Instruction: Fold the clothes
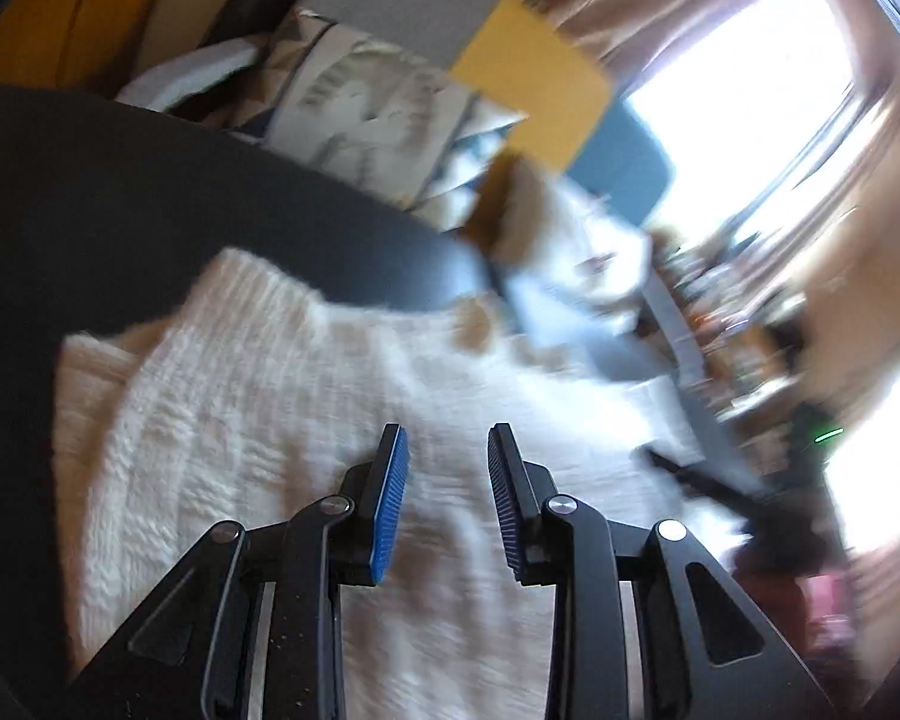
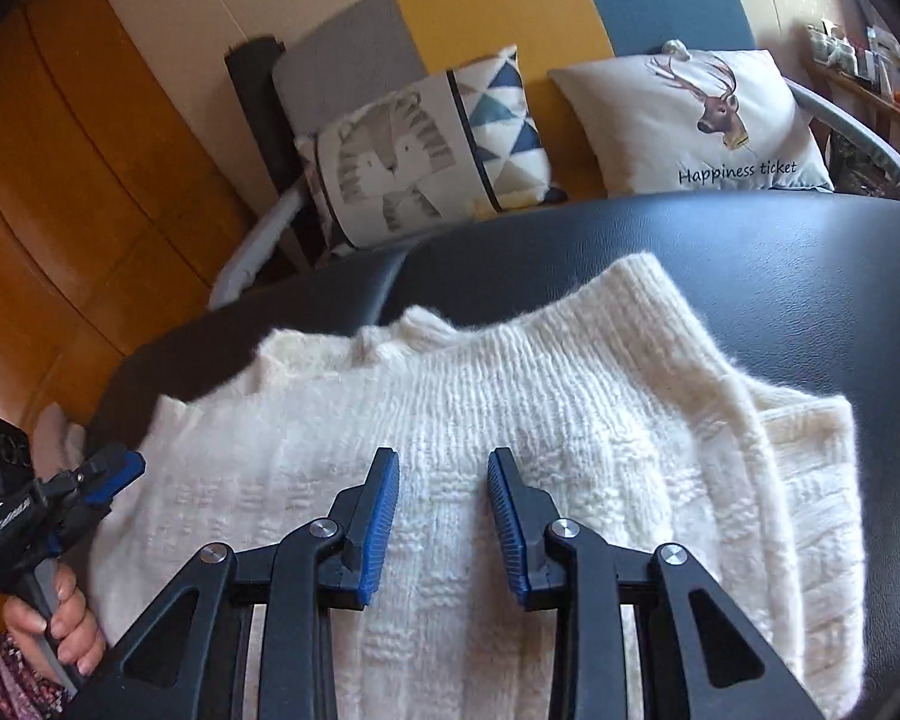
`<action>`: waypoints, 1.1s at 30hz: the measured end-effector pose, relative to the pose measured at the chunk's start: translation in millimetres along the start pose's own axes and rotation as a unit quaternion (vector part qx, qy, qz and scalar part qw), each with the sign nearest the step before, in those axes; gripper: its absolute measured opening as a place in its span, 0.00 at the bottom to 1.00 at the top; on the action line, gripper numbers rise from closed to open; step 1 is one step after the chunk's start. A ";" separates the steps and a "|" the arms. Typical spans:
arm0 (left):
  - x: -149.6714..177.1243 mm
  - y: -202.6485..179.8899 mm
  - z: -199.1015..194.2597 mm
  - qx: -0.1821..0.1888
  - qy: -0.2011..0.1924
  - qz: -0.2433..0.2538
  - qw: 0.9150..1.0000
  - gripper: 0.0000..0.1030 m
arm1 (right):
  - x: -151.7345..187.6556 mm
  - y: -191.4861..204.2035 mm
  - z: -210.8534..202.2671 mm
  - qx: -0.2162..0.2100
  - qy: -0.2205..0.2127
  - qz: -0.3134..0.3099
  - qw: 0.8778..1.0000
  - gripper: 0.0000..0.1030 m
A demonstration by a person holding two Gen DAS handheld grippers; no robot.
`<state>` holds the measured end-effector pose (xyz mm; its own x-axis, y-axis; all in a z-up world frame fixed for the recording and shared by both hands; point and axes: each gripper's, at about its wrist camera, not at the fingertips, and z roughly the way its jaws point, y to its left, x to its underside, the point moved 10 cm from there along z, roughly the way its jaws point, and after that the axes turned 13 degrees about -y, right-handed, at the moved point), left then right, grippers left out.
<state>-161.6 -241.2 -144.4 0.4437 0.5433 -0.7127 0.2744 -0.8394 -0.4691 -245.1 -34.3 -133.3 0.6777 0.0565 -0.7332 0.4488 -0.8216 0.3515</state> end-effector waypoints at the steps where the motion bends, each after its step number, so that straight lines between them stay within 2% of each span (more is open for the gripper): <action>1: -2.7 10.6 4.3 -0.038 -0.008 0.012 0.999 0.30 | -1.6 -0.3 5.4 0.008 -0.002 -0.001 1.000 0.30; 2: -5.3 18.1 5.7 -0.057 -0.016 0.016 0.998 0.30 | -2.6 -1.5 10.4 0.016 -0.002 0.002 1.000 0.29; 4: -6.3 24.6 6.7 -0.068 -0.023 0.021 0.997 0.29 | -2.7 -6.5 22.4 0.032 0.000 0.012 0.999 0.28; 8: -8.5 37.6 8.6 -0.088 -0.037 0.033 0.995 0.29 | -1.5 -6.4 38.1 0.053 -0.014 -0.037 0.998 0.28; 10: -9.4 43.0 8.9 -0.097 -0.043 0.038 0.994 0.29 | -1.8 -7.4 40.0 0.058 -0.020 -0.042 0.997 0.28; 15: -8.7 37.4 12.0 -0.091 -0.042 0.048 0.994 0.29 | -2.0 -12.8 34.1 0.034 -0.023 -0.016 0.999 0.28; 18: -6.9 31.4 13.1 -0.084 -0.037 0.066 0.994 0.29 | 2.3 -11.1 27.8 0.025 -0.015 -0.020 0.999 0.28; 25: 24.3 22.4 -23.9 -0.066 -0.016 0.095 0.993 0.29 | 38.2 0.1 -13.6 0.044 -0.024 -0.009 0.999 0.28; 31: 51.5 16.4 -78.4 -0.064 0.005 0.063 0.996 0.30 | 77.4 15.8 -68.8 0.025 -0.032 0.016 0.999 0.28; 33: 49.4 2.3 -94.0 -0.053 -0.009 0.049 0.997 0.30 | 75.6 25.1 -88.0 0.012 -0.044 0.019 0.999 0.28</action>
<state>-58.9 -217.5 -131.7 0.4586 0.4573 -0.7620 0.3184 -0.8851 -0.3396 -131.4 -0.8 -128.8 0.6392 -0.0242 -0.7686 0.4090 -0.8357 0.3664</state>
